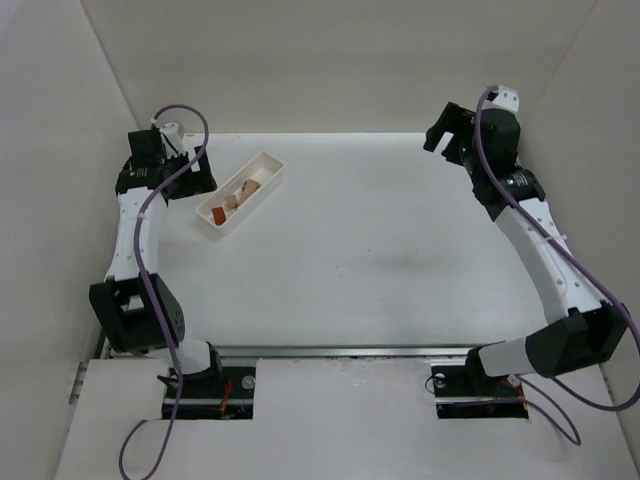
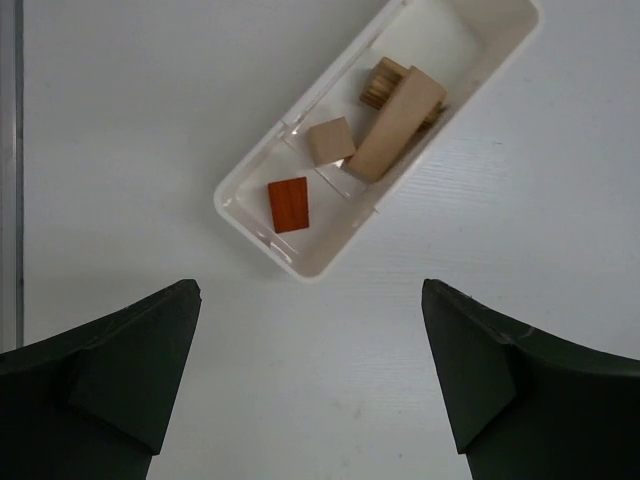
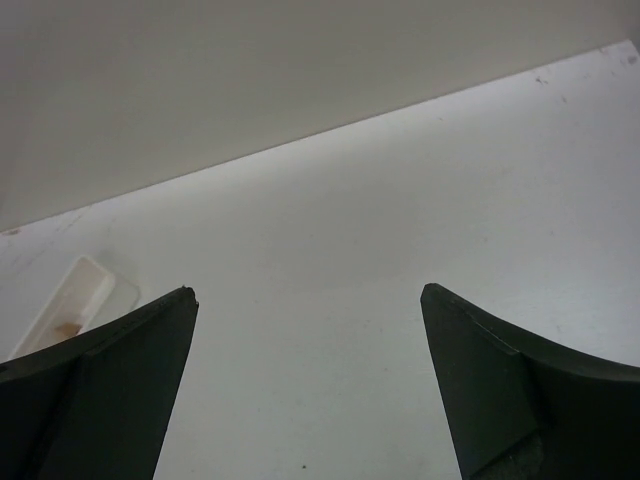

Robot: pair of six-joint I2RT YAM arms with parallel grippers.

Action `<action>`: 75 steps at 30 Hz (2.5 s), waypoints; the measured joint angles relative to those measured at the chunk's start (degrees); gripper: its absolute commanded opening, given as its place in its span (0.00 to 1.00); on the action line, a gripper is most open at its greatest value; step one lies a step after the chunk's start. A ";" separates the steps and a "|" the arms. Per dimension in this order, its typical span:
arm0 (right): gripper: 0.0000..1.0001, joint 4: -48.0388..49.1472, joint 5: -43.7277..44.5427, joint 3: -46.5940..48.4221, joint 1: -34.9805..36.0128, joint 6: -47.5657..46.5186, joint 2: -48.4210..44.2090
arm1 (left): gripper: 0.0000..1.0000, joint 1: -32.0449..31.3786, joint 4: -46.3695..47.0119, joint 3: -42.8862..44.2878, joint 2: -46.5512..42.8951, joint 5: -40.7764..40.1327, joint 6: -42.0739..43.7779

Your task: Build the wood block tower

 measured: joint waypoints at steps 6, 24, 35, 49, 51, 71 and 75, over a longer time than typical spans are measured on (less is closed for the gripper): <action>1.00 4.92 -0.90 -6.03 4.87 -4.66 -7.21 | 0.87 2.45 0.33 7.28 15.52 -2.49 0.63; 1.00 6.54 5.49 -8.96 10.91 -8.52 -12.09 | 0.59 3.87 3.85 6.38 28.20 -5.92 -3.23; 1.00 6.03 8.96 -8.96 12.35 -9.33 -12.15 | 0.19 3.82 4.79 6.38 32.52 -4.70 -4.07; 1.00 5.22 10.69 -8.96 14.84 -9.53 -13.25 | 0.00 3.13 5.35 6.38 30.47 -9.33 -4.61; 1.00 5.25 10.73 -8.96 15.58 -9.53 -13.25 | 0.00 2.43 6.29 6.12 27.71 -13.40 -3.45; 1.00 5.60 7.13 -12.39 18.05 -8.39 -13.55 | 0.00 -13.42 26.27 -3.52 8.48 -39.65 22.21; 1.00 5.57 7.08 -13.66 18.27 -7.98 -14.75 | 0.00 -17.62 34.14 -5.07 8.46 -45.59 30.84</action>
